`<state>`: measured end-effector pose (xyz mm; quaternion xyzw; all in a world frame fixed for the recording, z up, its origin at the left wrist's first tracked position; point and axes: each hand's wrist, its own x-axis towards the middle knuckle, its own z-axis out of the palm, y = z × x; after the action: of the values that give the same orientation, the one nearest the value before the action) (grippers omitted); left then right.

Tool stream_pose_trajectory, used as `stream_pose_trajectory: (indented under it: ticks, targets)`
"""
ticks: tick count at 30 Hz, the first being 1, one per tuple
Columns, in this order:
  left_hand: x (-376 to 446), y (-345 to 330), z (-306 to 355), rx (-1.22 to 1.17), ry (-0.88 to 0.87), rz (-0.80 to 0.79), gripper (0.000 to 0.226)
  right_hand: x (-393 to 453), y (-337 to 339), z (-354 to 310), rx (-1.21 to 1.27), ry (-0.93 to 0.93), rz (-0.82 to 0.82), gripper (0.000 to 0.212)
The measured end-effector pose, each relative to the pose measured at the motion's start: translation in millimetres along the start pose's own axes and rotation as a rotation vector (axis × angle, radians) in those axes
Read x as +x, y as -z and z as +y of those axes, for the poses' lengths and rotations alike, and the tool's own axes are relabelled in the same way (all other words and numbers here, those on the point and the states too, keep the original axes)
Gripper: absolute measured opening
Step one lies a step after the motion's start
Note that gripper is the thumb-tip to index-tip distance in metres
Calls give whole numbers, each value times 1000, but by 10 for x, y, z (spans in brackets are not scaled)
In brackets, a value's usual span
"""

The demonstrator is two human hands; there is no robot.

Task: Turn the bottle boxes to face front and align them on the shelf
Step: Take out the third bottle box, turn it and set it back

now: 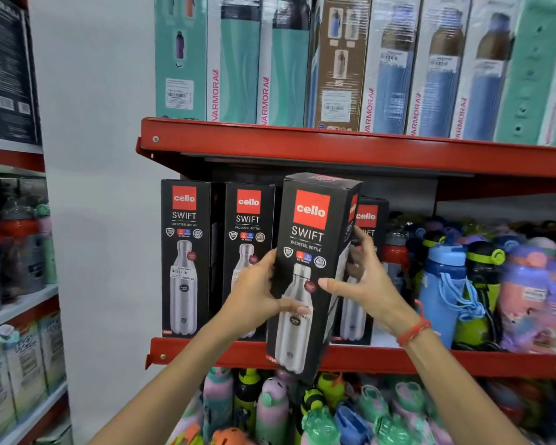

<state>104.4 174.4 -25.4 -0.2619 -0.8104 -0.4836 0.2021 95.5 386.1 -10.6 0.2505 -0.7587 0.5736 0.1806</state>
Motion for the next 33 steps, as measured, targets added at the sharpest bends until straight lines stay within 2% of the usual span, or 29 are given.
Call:
stream_pose_trajectory:
  ticks: [5,9,12,19,23,27,33]
  targets:
    - [79,-170,66,16,13,186,88,263,140,-111,1,-33,-169,115]
    - [257,-321,-10,53,39,302,94,508,207,-166,-38,-76,-227,99]
    - [382,-417,-112,135,79,338,101,608,180,-59,-60,-121,-228,99]
    - [544,-599,-351,190,179,324,107,781,116,200,-96,-228,-235,101]
    - [593,-637,-425,211,230,318,105,841,39,261,-134,-224,-243,90]
    - [663,-653,-460,267,288,266,99,852,-64,350,-137,-241,-143,80]
    - [744,-662,-522,314,314,190,88,887,-226,472,-282,-233,41,73]
